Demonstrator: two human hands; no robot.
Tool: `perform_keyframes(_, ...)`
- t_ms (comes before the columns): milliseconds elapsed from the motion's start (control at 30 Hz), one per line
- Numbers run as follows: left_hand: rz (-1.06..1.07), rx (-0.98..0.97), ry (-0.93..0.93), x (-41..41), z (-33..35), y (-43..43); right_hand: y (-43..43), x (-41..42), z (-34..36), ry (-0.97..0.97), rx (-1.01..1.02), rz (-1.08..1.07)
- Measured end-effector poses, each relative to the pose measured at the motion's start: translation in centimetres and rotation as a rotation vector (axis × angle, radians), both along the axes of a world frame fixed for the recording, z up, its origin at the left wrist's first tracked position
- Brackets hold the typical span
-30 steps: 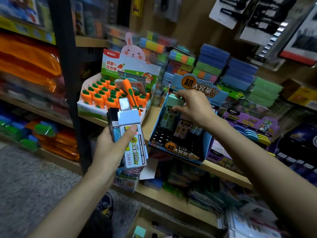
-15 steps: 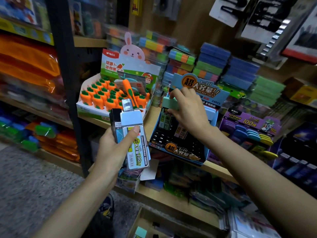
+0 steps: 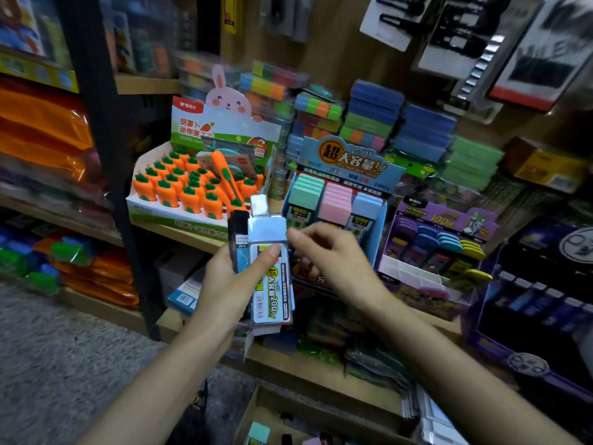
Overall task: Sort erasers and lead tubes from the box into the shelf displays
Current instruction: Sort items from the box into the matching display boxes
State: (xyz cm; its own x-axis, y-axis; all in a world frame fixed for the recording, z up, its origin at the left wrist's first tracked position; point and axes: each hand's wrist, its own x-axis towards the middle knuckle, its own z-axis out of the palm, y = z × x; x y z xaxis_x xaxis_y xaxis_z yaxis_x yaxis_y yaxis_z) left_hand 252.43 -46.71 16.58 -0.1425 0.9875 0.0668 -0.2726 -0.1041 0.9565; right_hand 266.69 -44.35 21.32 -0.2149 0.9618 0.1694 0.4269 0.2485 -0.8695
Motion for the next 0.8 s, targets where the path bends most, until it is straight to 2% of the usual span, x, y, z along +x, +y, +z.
perform_keyframes(67,-0.058,-0.012,0.033,1.0,-0.1,-0.2,-1.2,0.3,-0.7,0.185,-0.179,-0.041)
perform_keyframes(133,-0.110,-0.022,0.051,2.0,-0.2,-0.4,-1.6,1.0,-0.8,0.287,-0.316,-0.092)
perform_keyframes(233,-0.136,-0.036,0.024,3.2,-0.2,-0.7,-2.0,2.3,-0.9,0.401,-0.401,-0.109)
perform_keyframes(400,-0.152,-0.054,-0.083,5.3,0.1,-0.7,-2.3,4.5,-0.8,0.492,-0.361,-0.212)
perform_keyframes(567,-0.178,-0.069,-0.051,6.9,-0.2,-0.5,-2.2,6.8,0.1,0.548,-0.317,-0.299)
perform_keyframes(700,-0.154,-0.077,-0.031,7.2,-0.2,-0.2,-1.2,9.3,1.8,0.564,-0.190,-0.367)
perform_keyframes(800,-0.121,-0.058,-0.025,6.7,0.0,0.1,0.5,10.8,3.7,0.488,0.002,-0.435)
